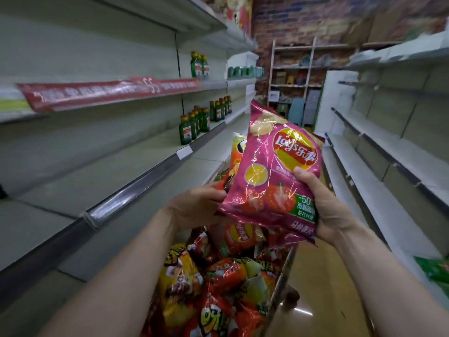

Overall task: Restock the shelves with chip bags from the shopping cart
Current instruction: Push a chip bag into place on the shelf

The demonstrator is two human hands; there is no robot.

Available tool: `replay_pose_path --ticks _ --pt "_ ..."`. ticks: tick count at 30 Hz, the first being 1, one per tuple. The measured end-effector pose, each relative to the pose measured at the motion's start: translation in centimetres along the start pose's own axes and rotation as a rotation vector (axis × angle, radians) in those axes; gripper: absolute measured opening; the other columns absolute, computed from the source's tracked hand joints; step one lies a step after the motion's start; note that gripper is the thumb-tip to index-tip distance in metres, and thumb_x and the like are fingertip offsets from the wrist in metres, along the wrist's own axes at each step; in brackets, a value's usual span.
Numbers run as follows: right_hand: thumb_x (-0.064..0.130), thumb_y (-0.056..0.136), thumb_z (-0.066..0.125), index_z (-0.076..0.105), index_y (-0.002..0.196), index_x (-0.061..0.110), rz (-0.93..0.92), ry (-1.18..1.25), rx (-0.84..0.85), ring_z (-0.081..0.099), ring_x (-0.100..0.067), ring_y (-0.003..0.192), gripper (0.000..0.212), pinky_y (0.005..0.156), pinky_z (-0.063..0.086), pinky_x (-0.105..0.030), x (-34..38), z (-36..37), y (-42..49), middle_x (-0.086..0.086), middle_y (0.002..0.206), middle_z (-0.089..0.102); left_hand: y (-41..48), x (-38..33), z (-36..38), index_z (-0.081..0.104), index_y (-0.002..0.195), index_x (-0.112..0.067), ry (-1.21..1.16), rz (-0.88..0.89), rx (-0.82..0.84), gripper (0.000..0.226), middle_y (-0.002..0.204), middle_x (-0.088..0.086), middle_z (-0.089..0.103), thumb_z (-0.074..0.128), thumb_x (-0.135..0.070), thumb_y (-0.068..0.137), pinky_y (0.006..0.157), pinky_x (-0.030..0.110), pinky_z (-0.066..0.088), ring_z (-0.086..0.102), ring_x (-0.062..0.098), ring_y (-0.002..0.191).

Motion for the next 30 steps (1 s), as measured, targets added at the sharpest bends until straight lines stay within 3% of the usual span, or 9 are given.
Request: replay_pose_path --ticks 3,6,9,13,16,19,22,26,30 --pt "0.047 0.032 0.096 0.061 0.117 0.014 -0.003 -0.056 0.048 0.072 -0.031 0.085 0.098 0.082 0.057 -0.047 1.9 -0.6 -2.6 -0.017 0.109 0.071 -0.3 -1.5 2.4 0.054 0.128 -0.01 -0.005 -0.05 0.05 0.088 0.114 0.012 0.067 0.087 -0.051 0.056 0.082 0.042 0.056 0.066 0.028 0.101" --pt "0.048 0.03 0.096 0.06 0.118 0.012 -0.031 -0.153 0.027 0.071 -0.031 0.085 0.102 0.084 0.057 -0.047 4.1 -1.2 -4.9 -0.018 0.11 0.071 0.9 -2.5 5.8 0.055 0.127 -0.017 0.154 -0.117 0.036 0.099 0.118 0.008 0.068 0.086 -0.064 0.045 0.083 0.039 0.057 0.067 0.026 0.105" --pt "0.049 0.033 0.095 0.058 0.12 0.012 -0.097 -0.199 -0.045 0.071 -0.032 0.087 0.102 0.085 0.057 -0.047 6.3 -2.0 -7.0 -0.018 0.111 0.07 2.7 -3.3 8.5 0.061 0.119 -0.018 0.167 -0.096 0.007 0.1 0.118 0.009 0.069 0.089 -0.064 0.034 0.085 0.039 0.056 0.067 0.025 0.105" --pt "0.043 0.062 0.084 0.056 0.125 0.012 -0.162 -0.245 -0.182 0.068 -0.035 0.095 0.076 0.089 0.055 -0.048 8.4 -3.4 -10.3 -0.017 0.111 0.071 4.9 -4.0 10.9 0.061 0.112 -0.018 0.204 -0.038 -0.023 0.083 0.122 0.015 0.066 0.082 -0.068 0.05 0.108 0.052 0.04 0.058 0.036 0.117" --pt "0.042 0.06 0.085 0.055 0.126 0.013 -0.189 -0.231 -0.289 0.068 -0.035 0.098 0.078 0.094 0.053 -0.051 9.1 -4.3 -12.7 -0.016 0.112 0.071 6.5 -4.5 13.1 0.055 0.125 -0.017 0.206 -0.013 0.038 0.07 0.108 0.008 0.072 0.071 -0.061 0.073 0.094 0.048 0.053 0.069 0.027 0.096" --pt "0.042 0.063 0.083 0.057 0.121 0.011 -0.242 -0.16 -0.427 0.071 -0.032 0.089 0.071 0.091 0.054 -0.051 9.8 -5.2 -15.6 -0.015 0.104 0.073 7.5 -4.9 15.6 0.049 0.134 -0.017 0.198 0.006 0.112 0.08 0.112 0.012 0.071 0.079 -0.054 0.07 0.081 0.044 0.057 0.069 0.03 0.097" --pt "0.036 0.066 0.073 0.059 0.11 0.011 -0.301 -0.16 -0.568 0.072 -0.023 0.068 0.052 0.069 0.061 -0.038 10.6 -5.3 -18.6 -0.011 0.087 0.076 7.8 -5.5 18.5 0.054 0.123 -0.019 0.216 0.061 0.185 0.067 0.096 0.009 0.074 0.075 -0.048 0.066 0.069 0.036 0.058 0.072 0.025 0.081" --pt "0.032 0.069 0.073 0.058 0.11 0.011 -0.379 -0.186 -0.745 0.071 -0.022 0.064 0.048 0.064 0.061 -0.034 11.4 -5.3 -23.5 -0.012 0.087 0.075 8.1 -5.4 23.1 0.06 0.101 -0.019 0.224 0.114 0.302 0.045 0.078 0.003 0.074 0.068 -0.045 0.065 0.056 0.029 0.057 0.071 0.017 0.064" --pt "0.028 0.077 0.071 0.059 0.106 0.012 -0.452 -0.201 -0.908 0.072 -0.02 0.065 0.035 0.064 0.061 -0.033 11.8 -5.3 -30.1 -0.009 0.084 0.076 7.6 -4.0 29.3 0.063 0.106 -0.013 0.206 0.123 0.417 0.03 0.09 0.009 0.074 0.066 -0.036 0.086 0.066 0.033 0.06 0.071 0.021 0.072"
Point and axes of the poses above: each hand's wrist, its own y-axis towards the middle knuckle, its own z-axis out of the palm, x = y × z, the point moved 7 cm from there along y, towards the middle knuckle
